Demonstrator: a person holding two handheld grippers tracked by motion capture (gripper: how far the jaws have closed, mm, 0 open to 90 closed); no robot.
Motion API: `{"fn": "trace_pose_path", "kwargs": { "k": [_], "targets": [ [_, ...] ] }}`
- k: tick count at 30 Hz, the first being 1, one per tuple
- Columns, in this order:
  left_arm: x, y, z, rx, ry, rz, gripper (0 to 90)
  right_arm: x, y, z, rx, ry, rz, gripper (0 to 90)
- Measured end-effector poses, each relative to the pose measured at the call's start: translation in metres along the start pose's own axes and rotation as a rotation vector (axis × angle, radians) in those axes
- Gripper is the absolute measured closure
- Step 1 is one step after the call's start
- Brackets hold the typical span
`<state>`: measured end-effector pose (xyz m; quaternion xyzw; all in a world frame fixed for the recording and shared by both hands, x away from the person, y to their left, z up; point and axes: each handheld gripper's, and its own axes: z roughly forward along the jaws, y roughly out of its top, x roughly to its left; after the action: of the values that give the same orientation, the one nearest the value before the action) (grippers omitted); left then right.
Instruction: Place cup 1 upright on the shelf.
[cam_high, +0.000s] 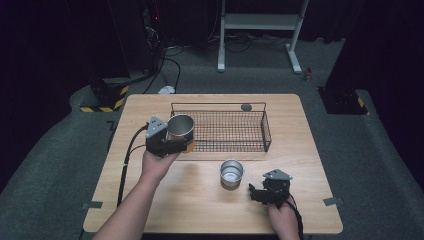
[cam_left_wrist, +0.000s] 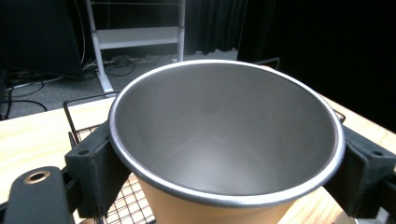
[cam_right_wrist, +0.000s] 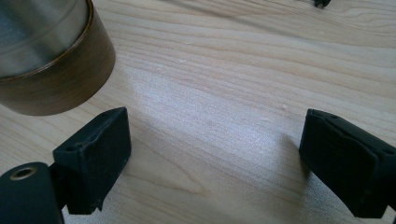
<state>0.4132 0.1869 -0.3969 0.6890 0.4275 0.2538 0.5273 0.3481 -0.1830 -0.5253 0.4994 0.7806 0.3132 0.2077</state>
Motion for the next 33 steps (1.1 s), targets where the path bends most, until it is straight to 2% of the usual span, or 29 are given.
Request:
{"fn": "trace_pose_path", "kwargs": {
  "k": [4, 14, 17, 19, 28, 33],
  "targets": [
    [0.003, 0.002, 0.005, 0.000, 0.006, -0.002, 13.1, 0.000, 0.000, 0.000, -0.001, 0.000, -0.003, 9.0],
    [0.004, 0.013, 0.028, 0.011, 0.028, 0.024, 13.1, 0.000, 0.000, 0.001, -0.001, 0.004, -0.003, 9.0],
    [0.006, 0.014, 0.035, 0.004, 0.013, 0.005, 13.0, 0.000, 0.000, 0.001, -0.001, 0.005, -0.002, 9.0],
    [0.007, 0.014, 0.041, 0.004, 0.022, -0.005, 13.1, 0.000, 0.000, 0.001, -0.001, 0.005, -0.002, 9.0],
    [0.006, 0.018, 0.061, 0.017, 0.055, 0.039, 13.1, 0.000, 0.000, 0.001, -0.001, 0.005, -0.002, 9.0],
    [0.009, 0.018, 0.073, 0.026, 0.068, 0.026, 13.0, 0.000, 0.000, 0.001, -0.001, 0.004, -0.004, 9.0]
  ]
}}
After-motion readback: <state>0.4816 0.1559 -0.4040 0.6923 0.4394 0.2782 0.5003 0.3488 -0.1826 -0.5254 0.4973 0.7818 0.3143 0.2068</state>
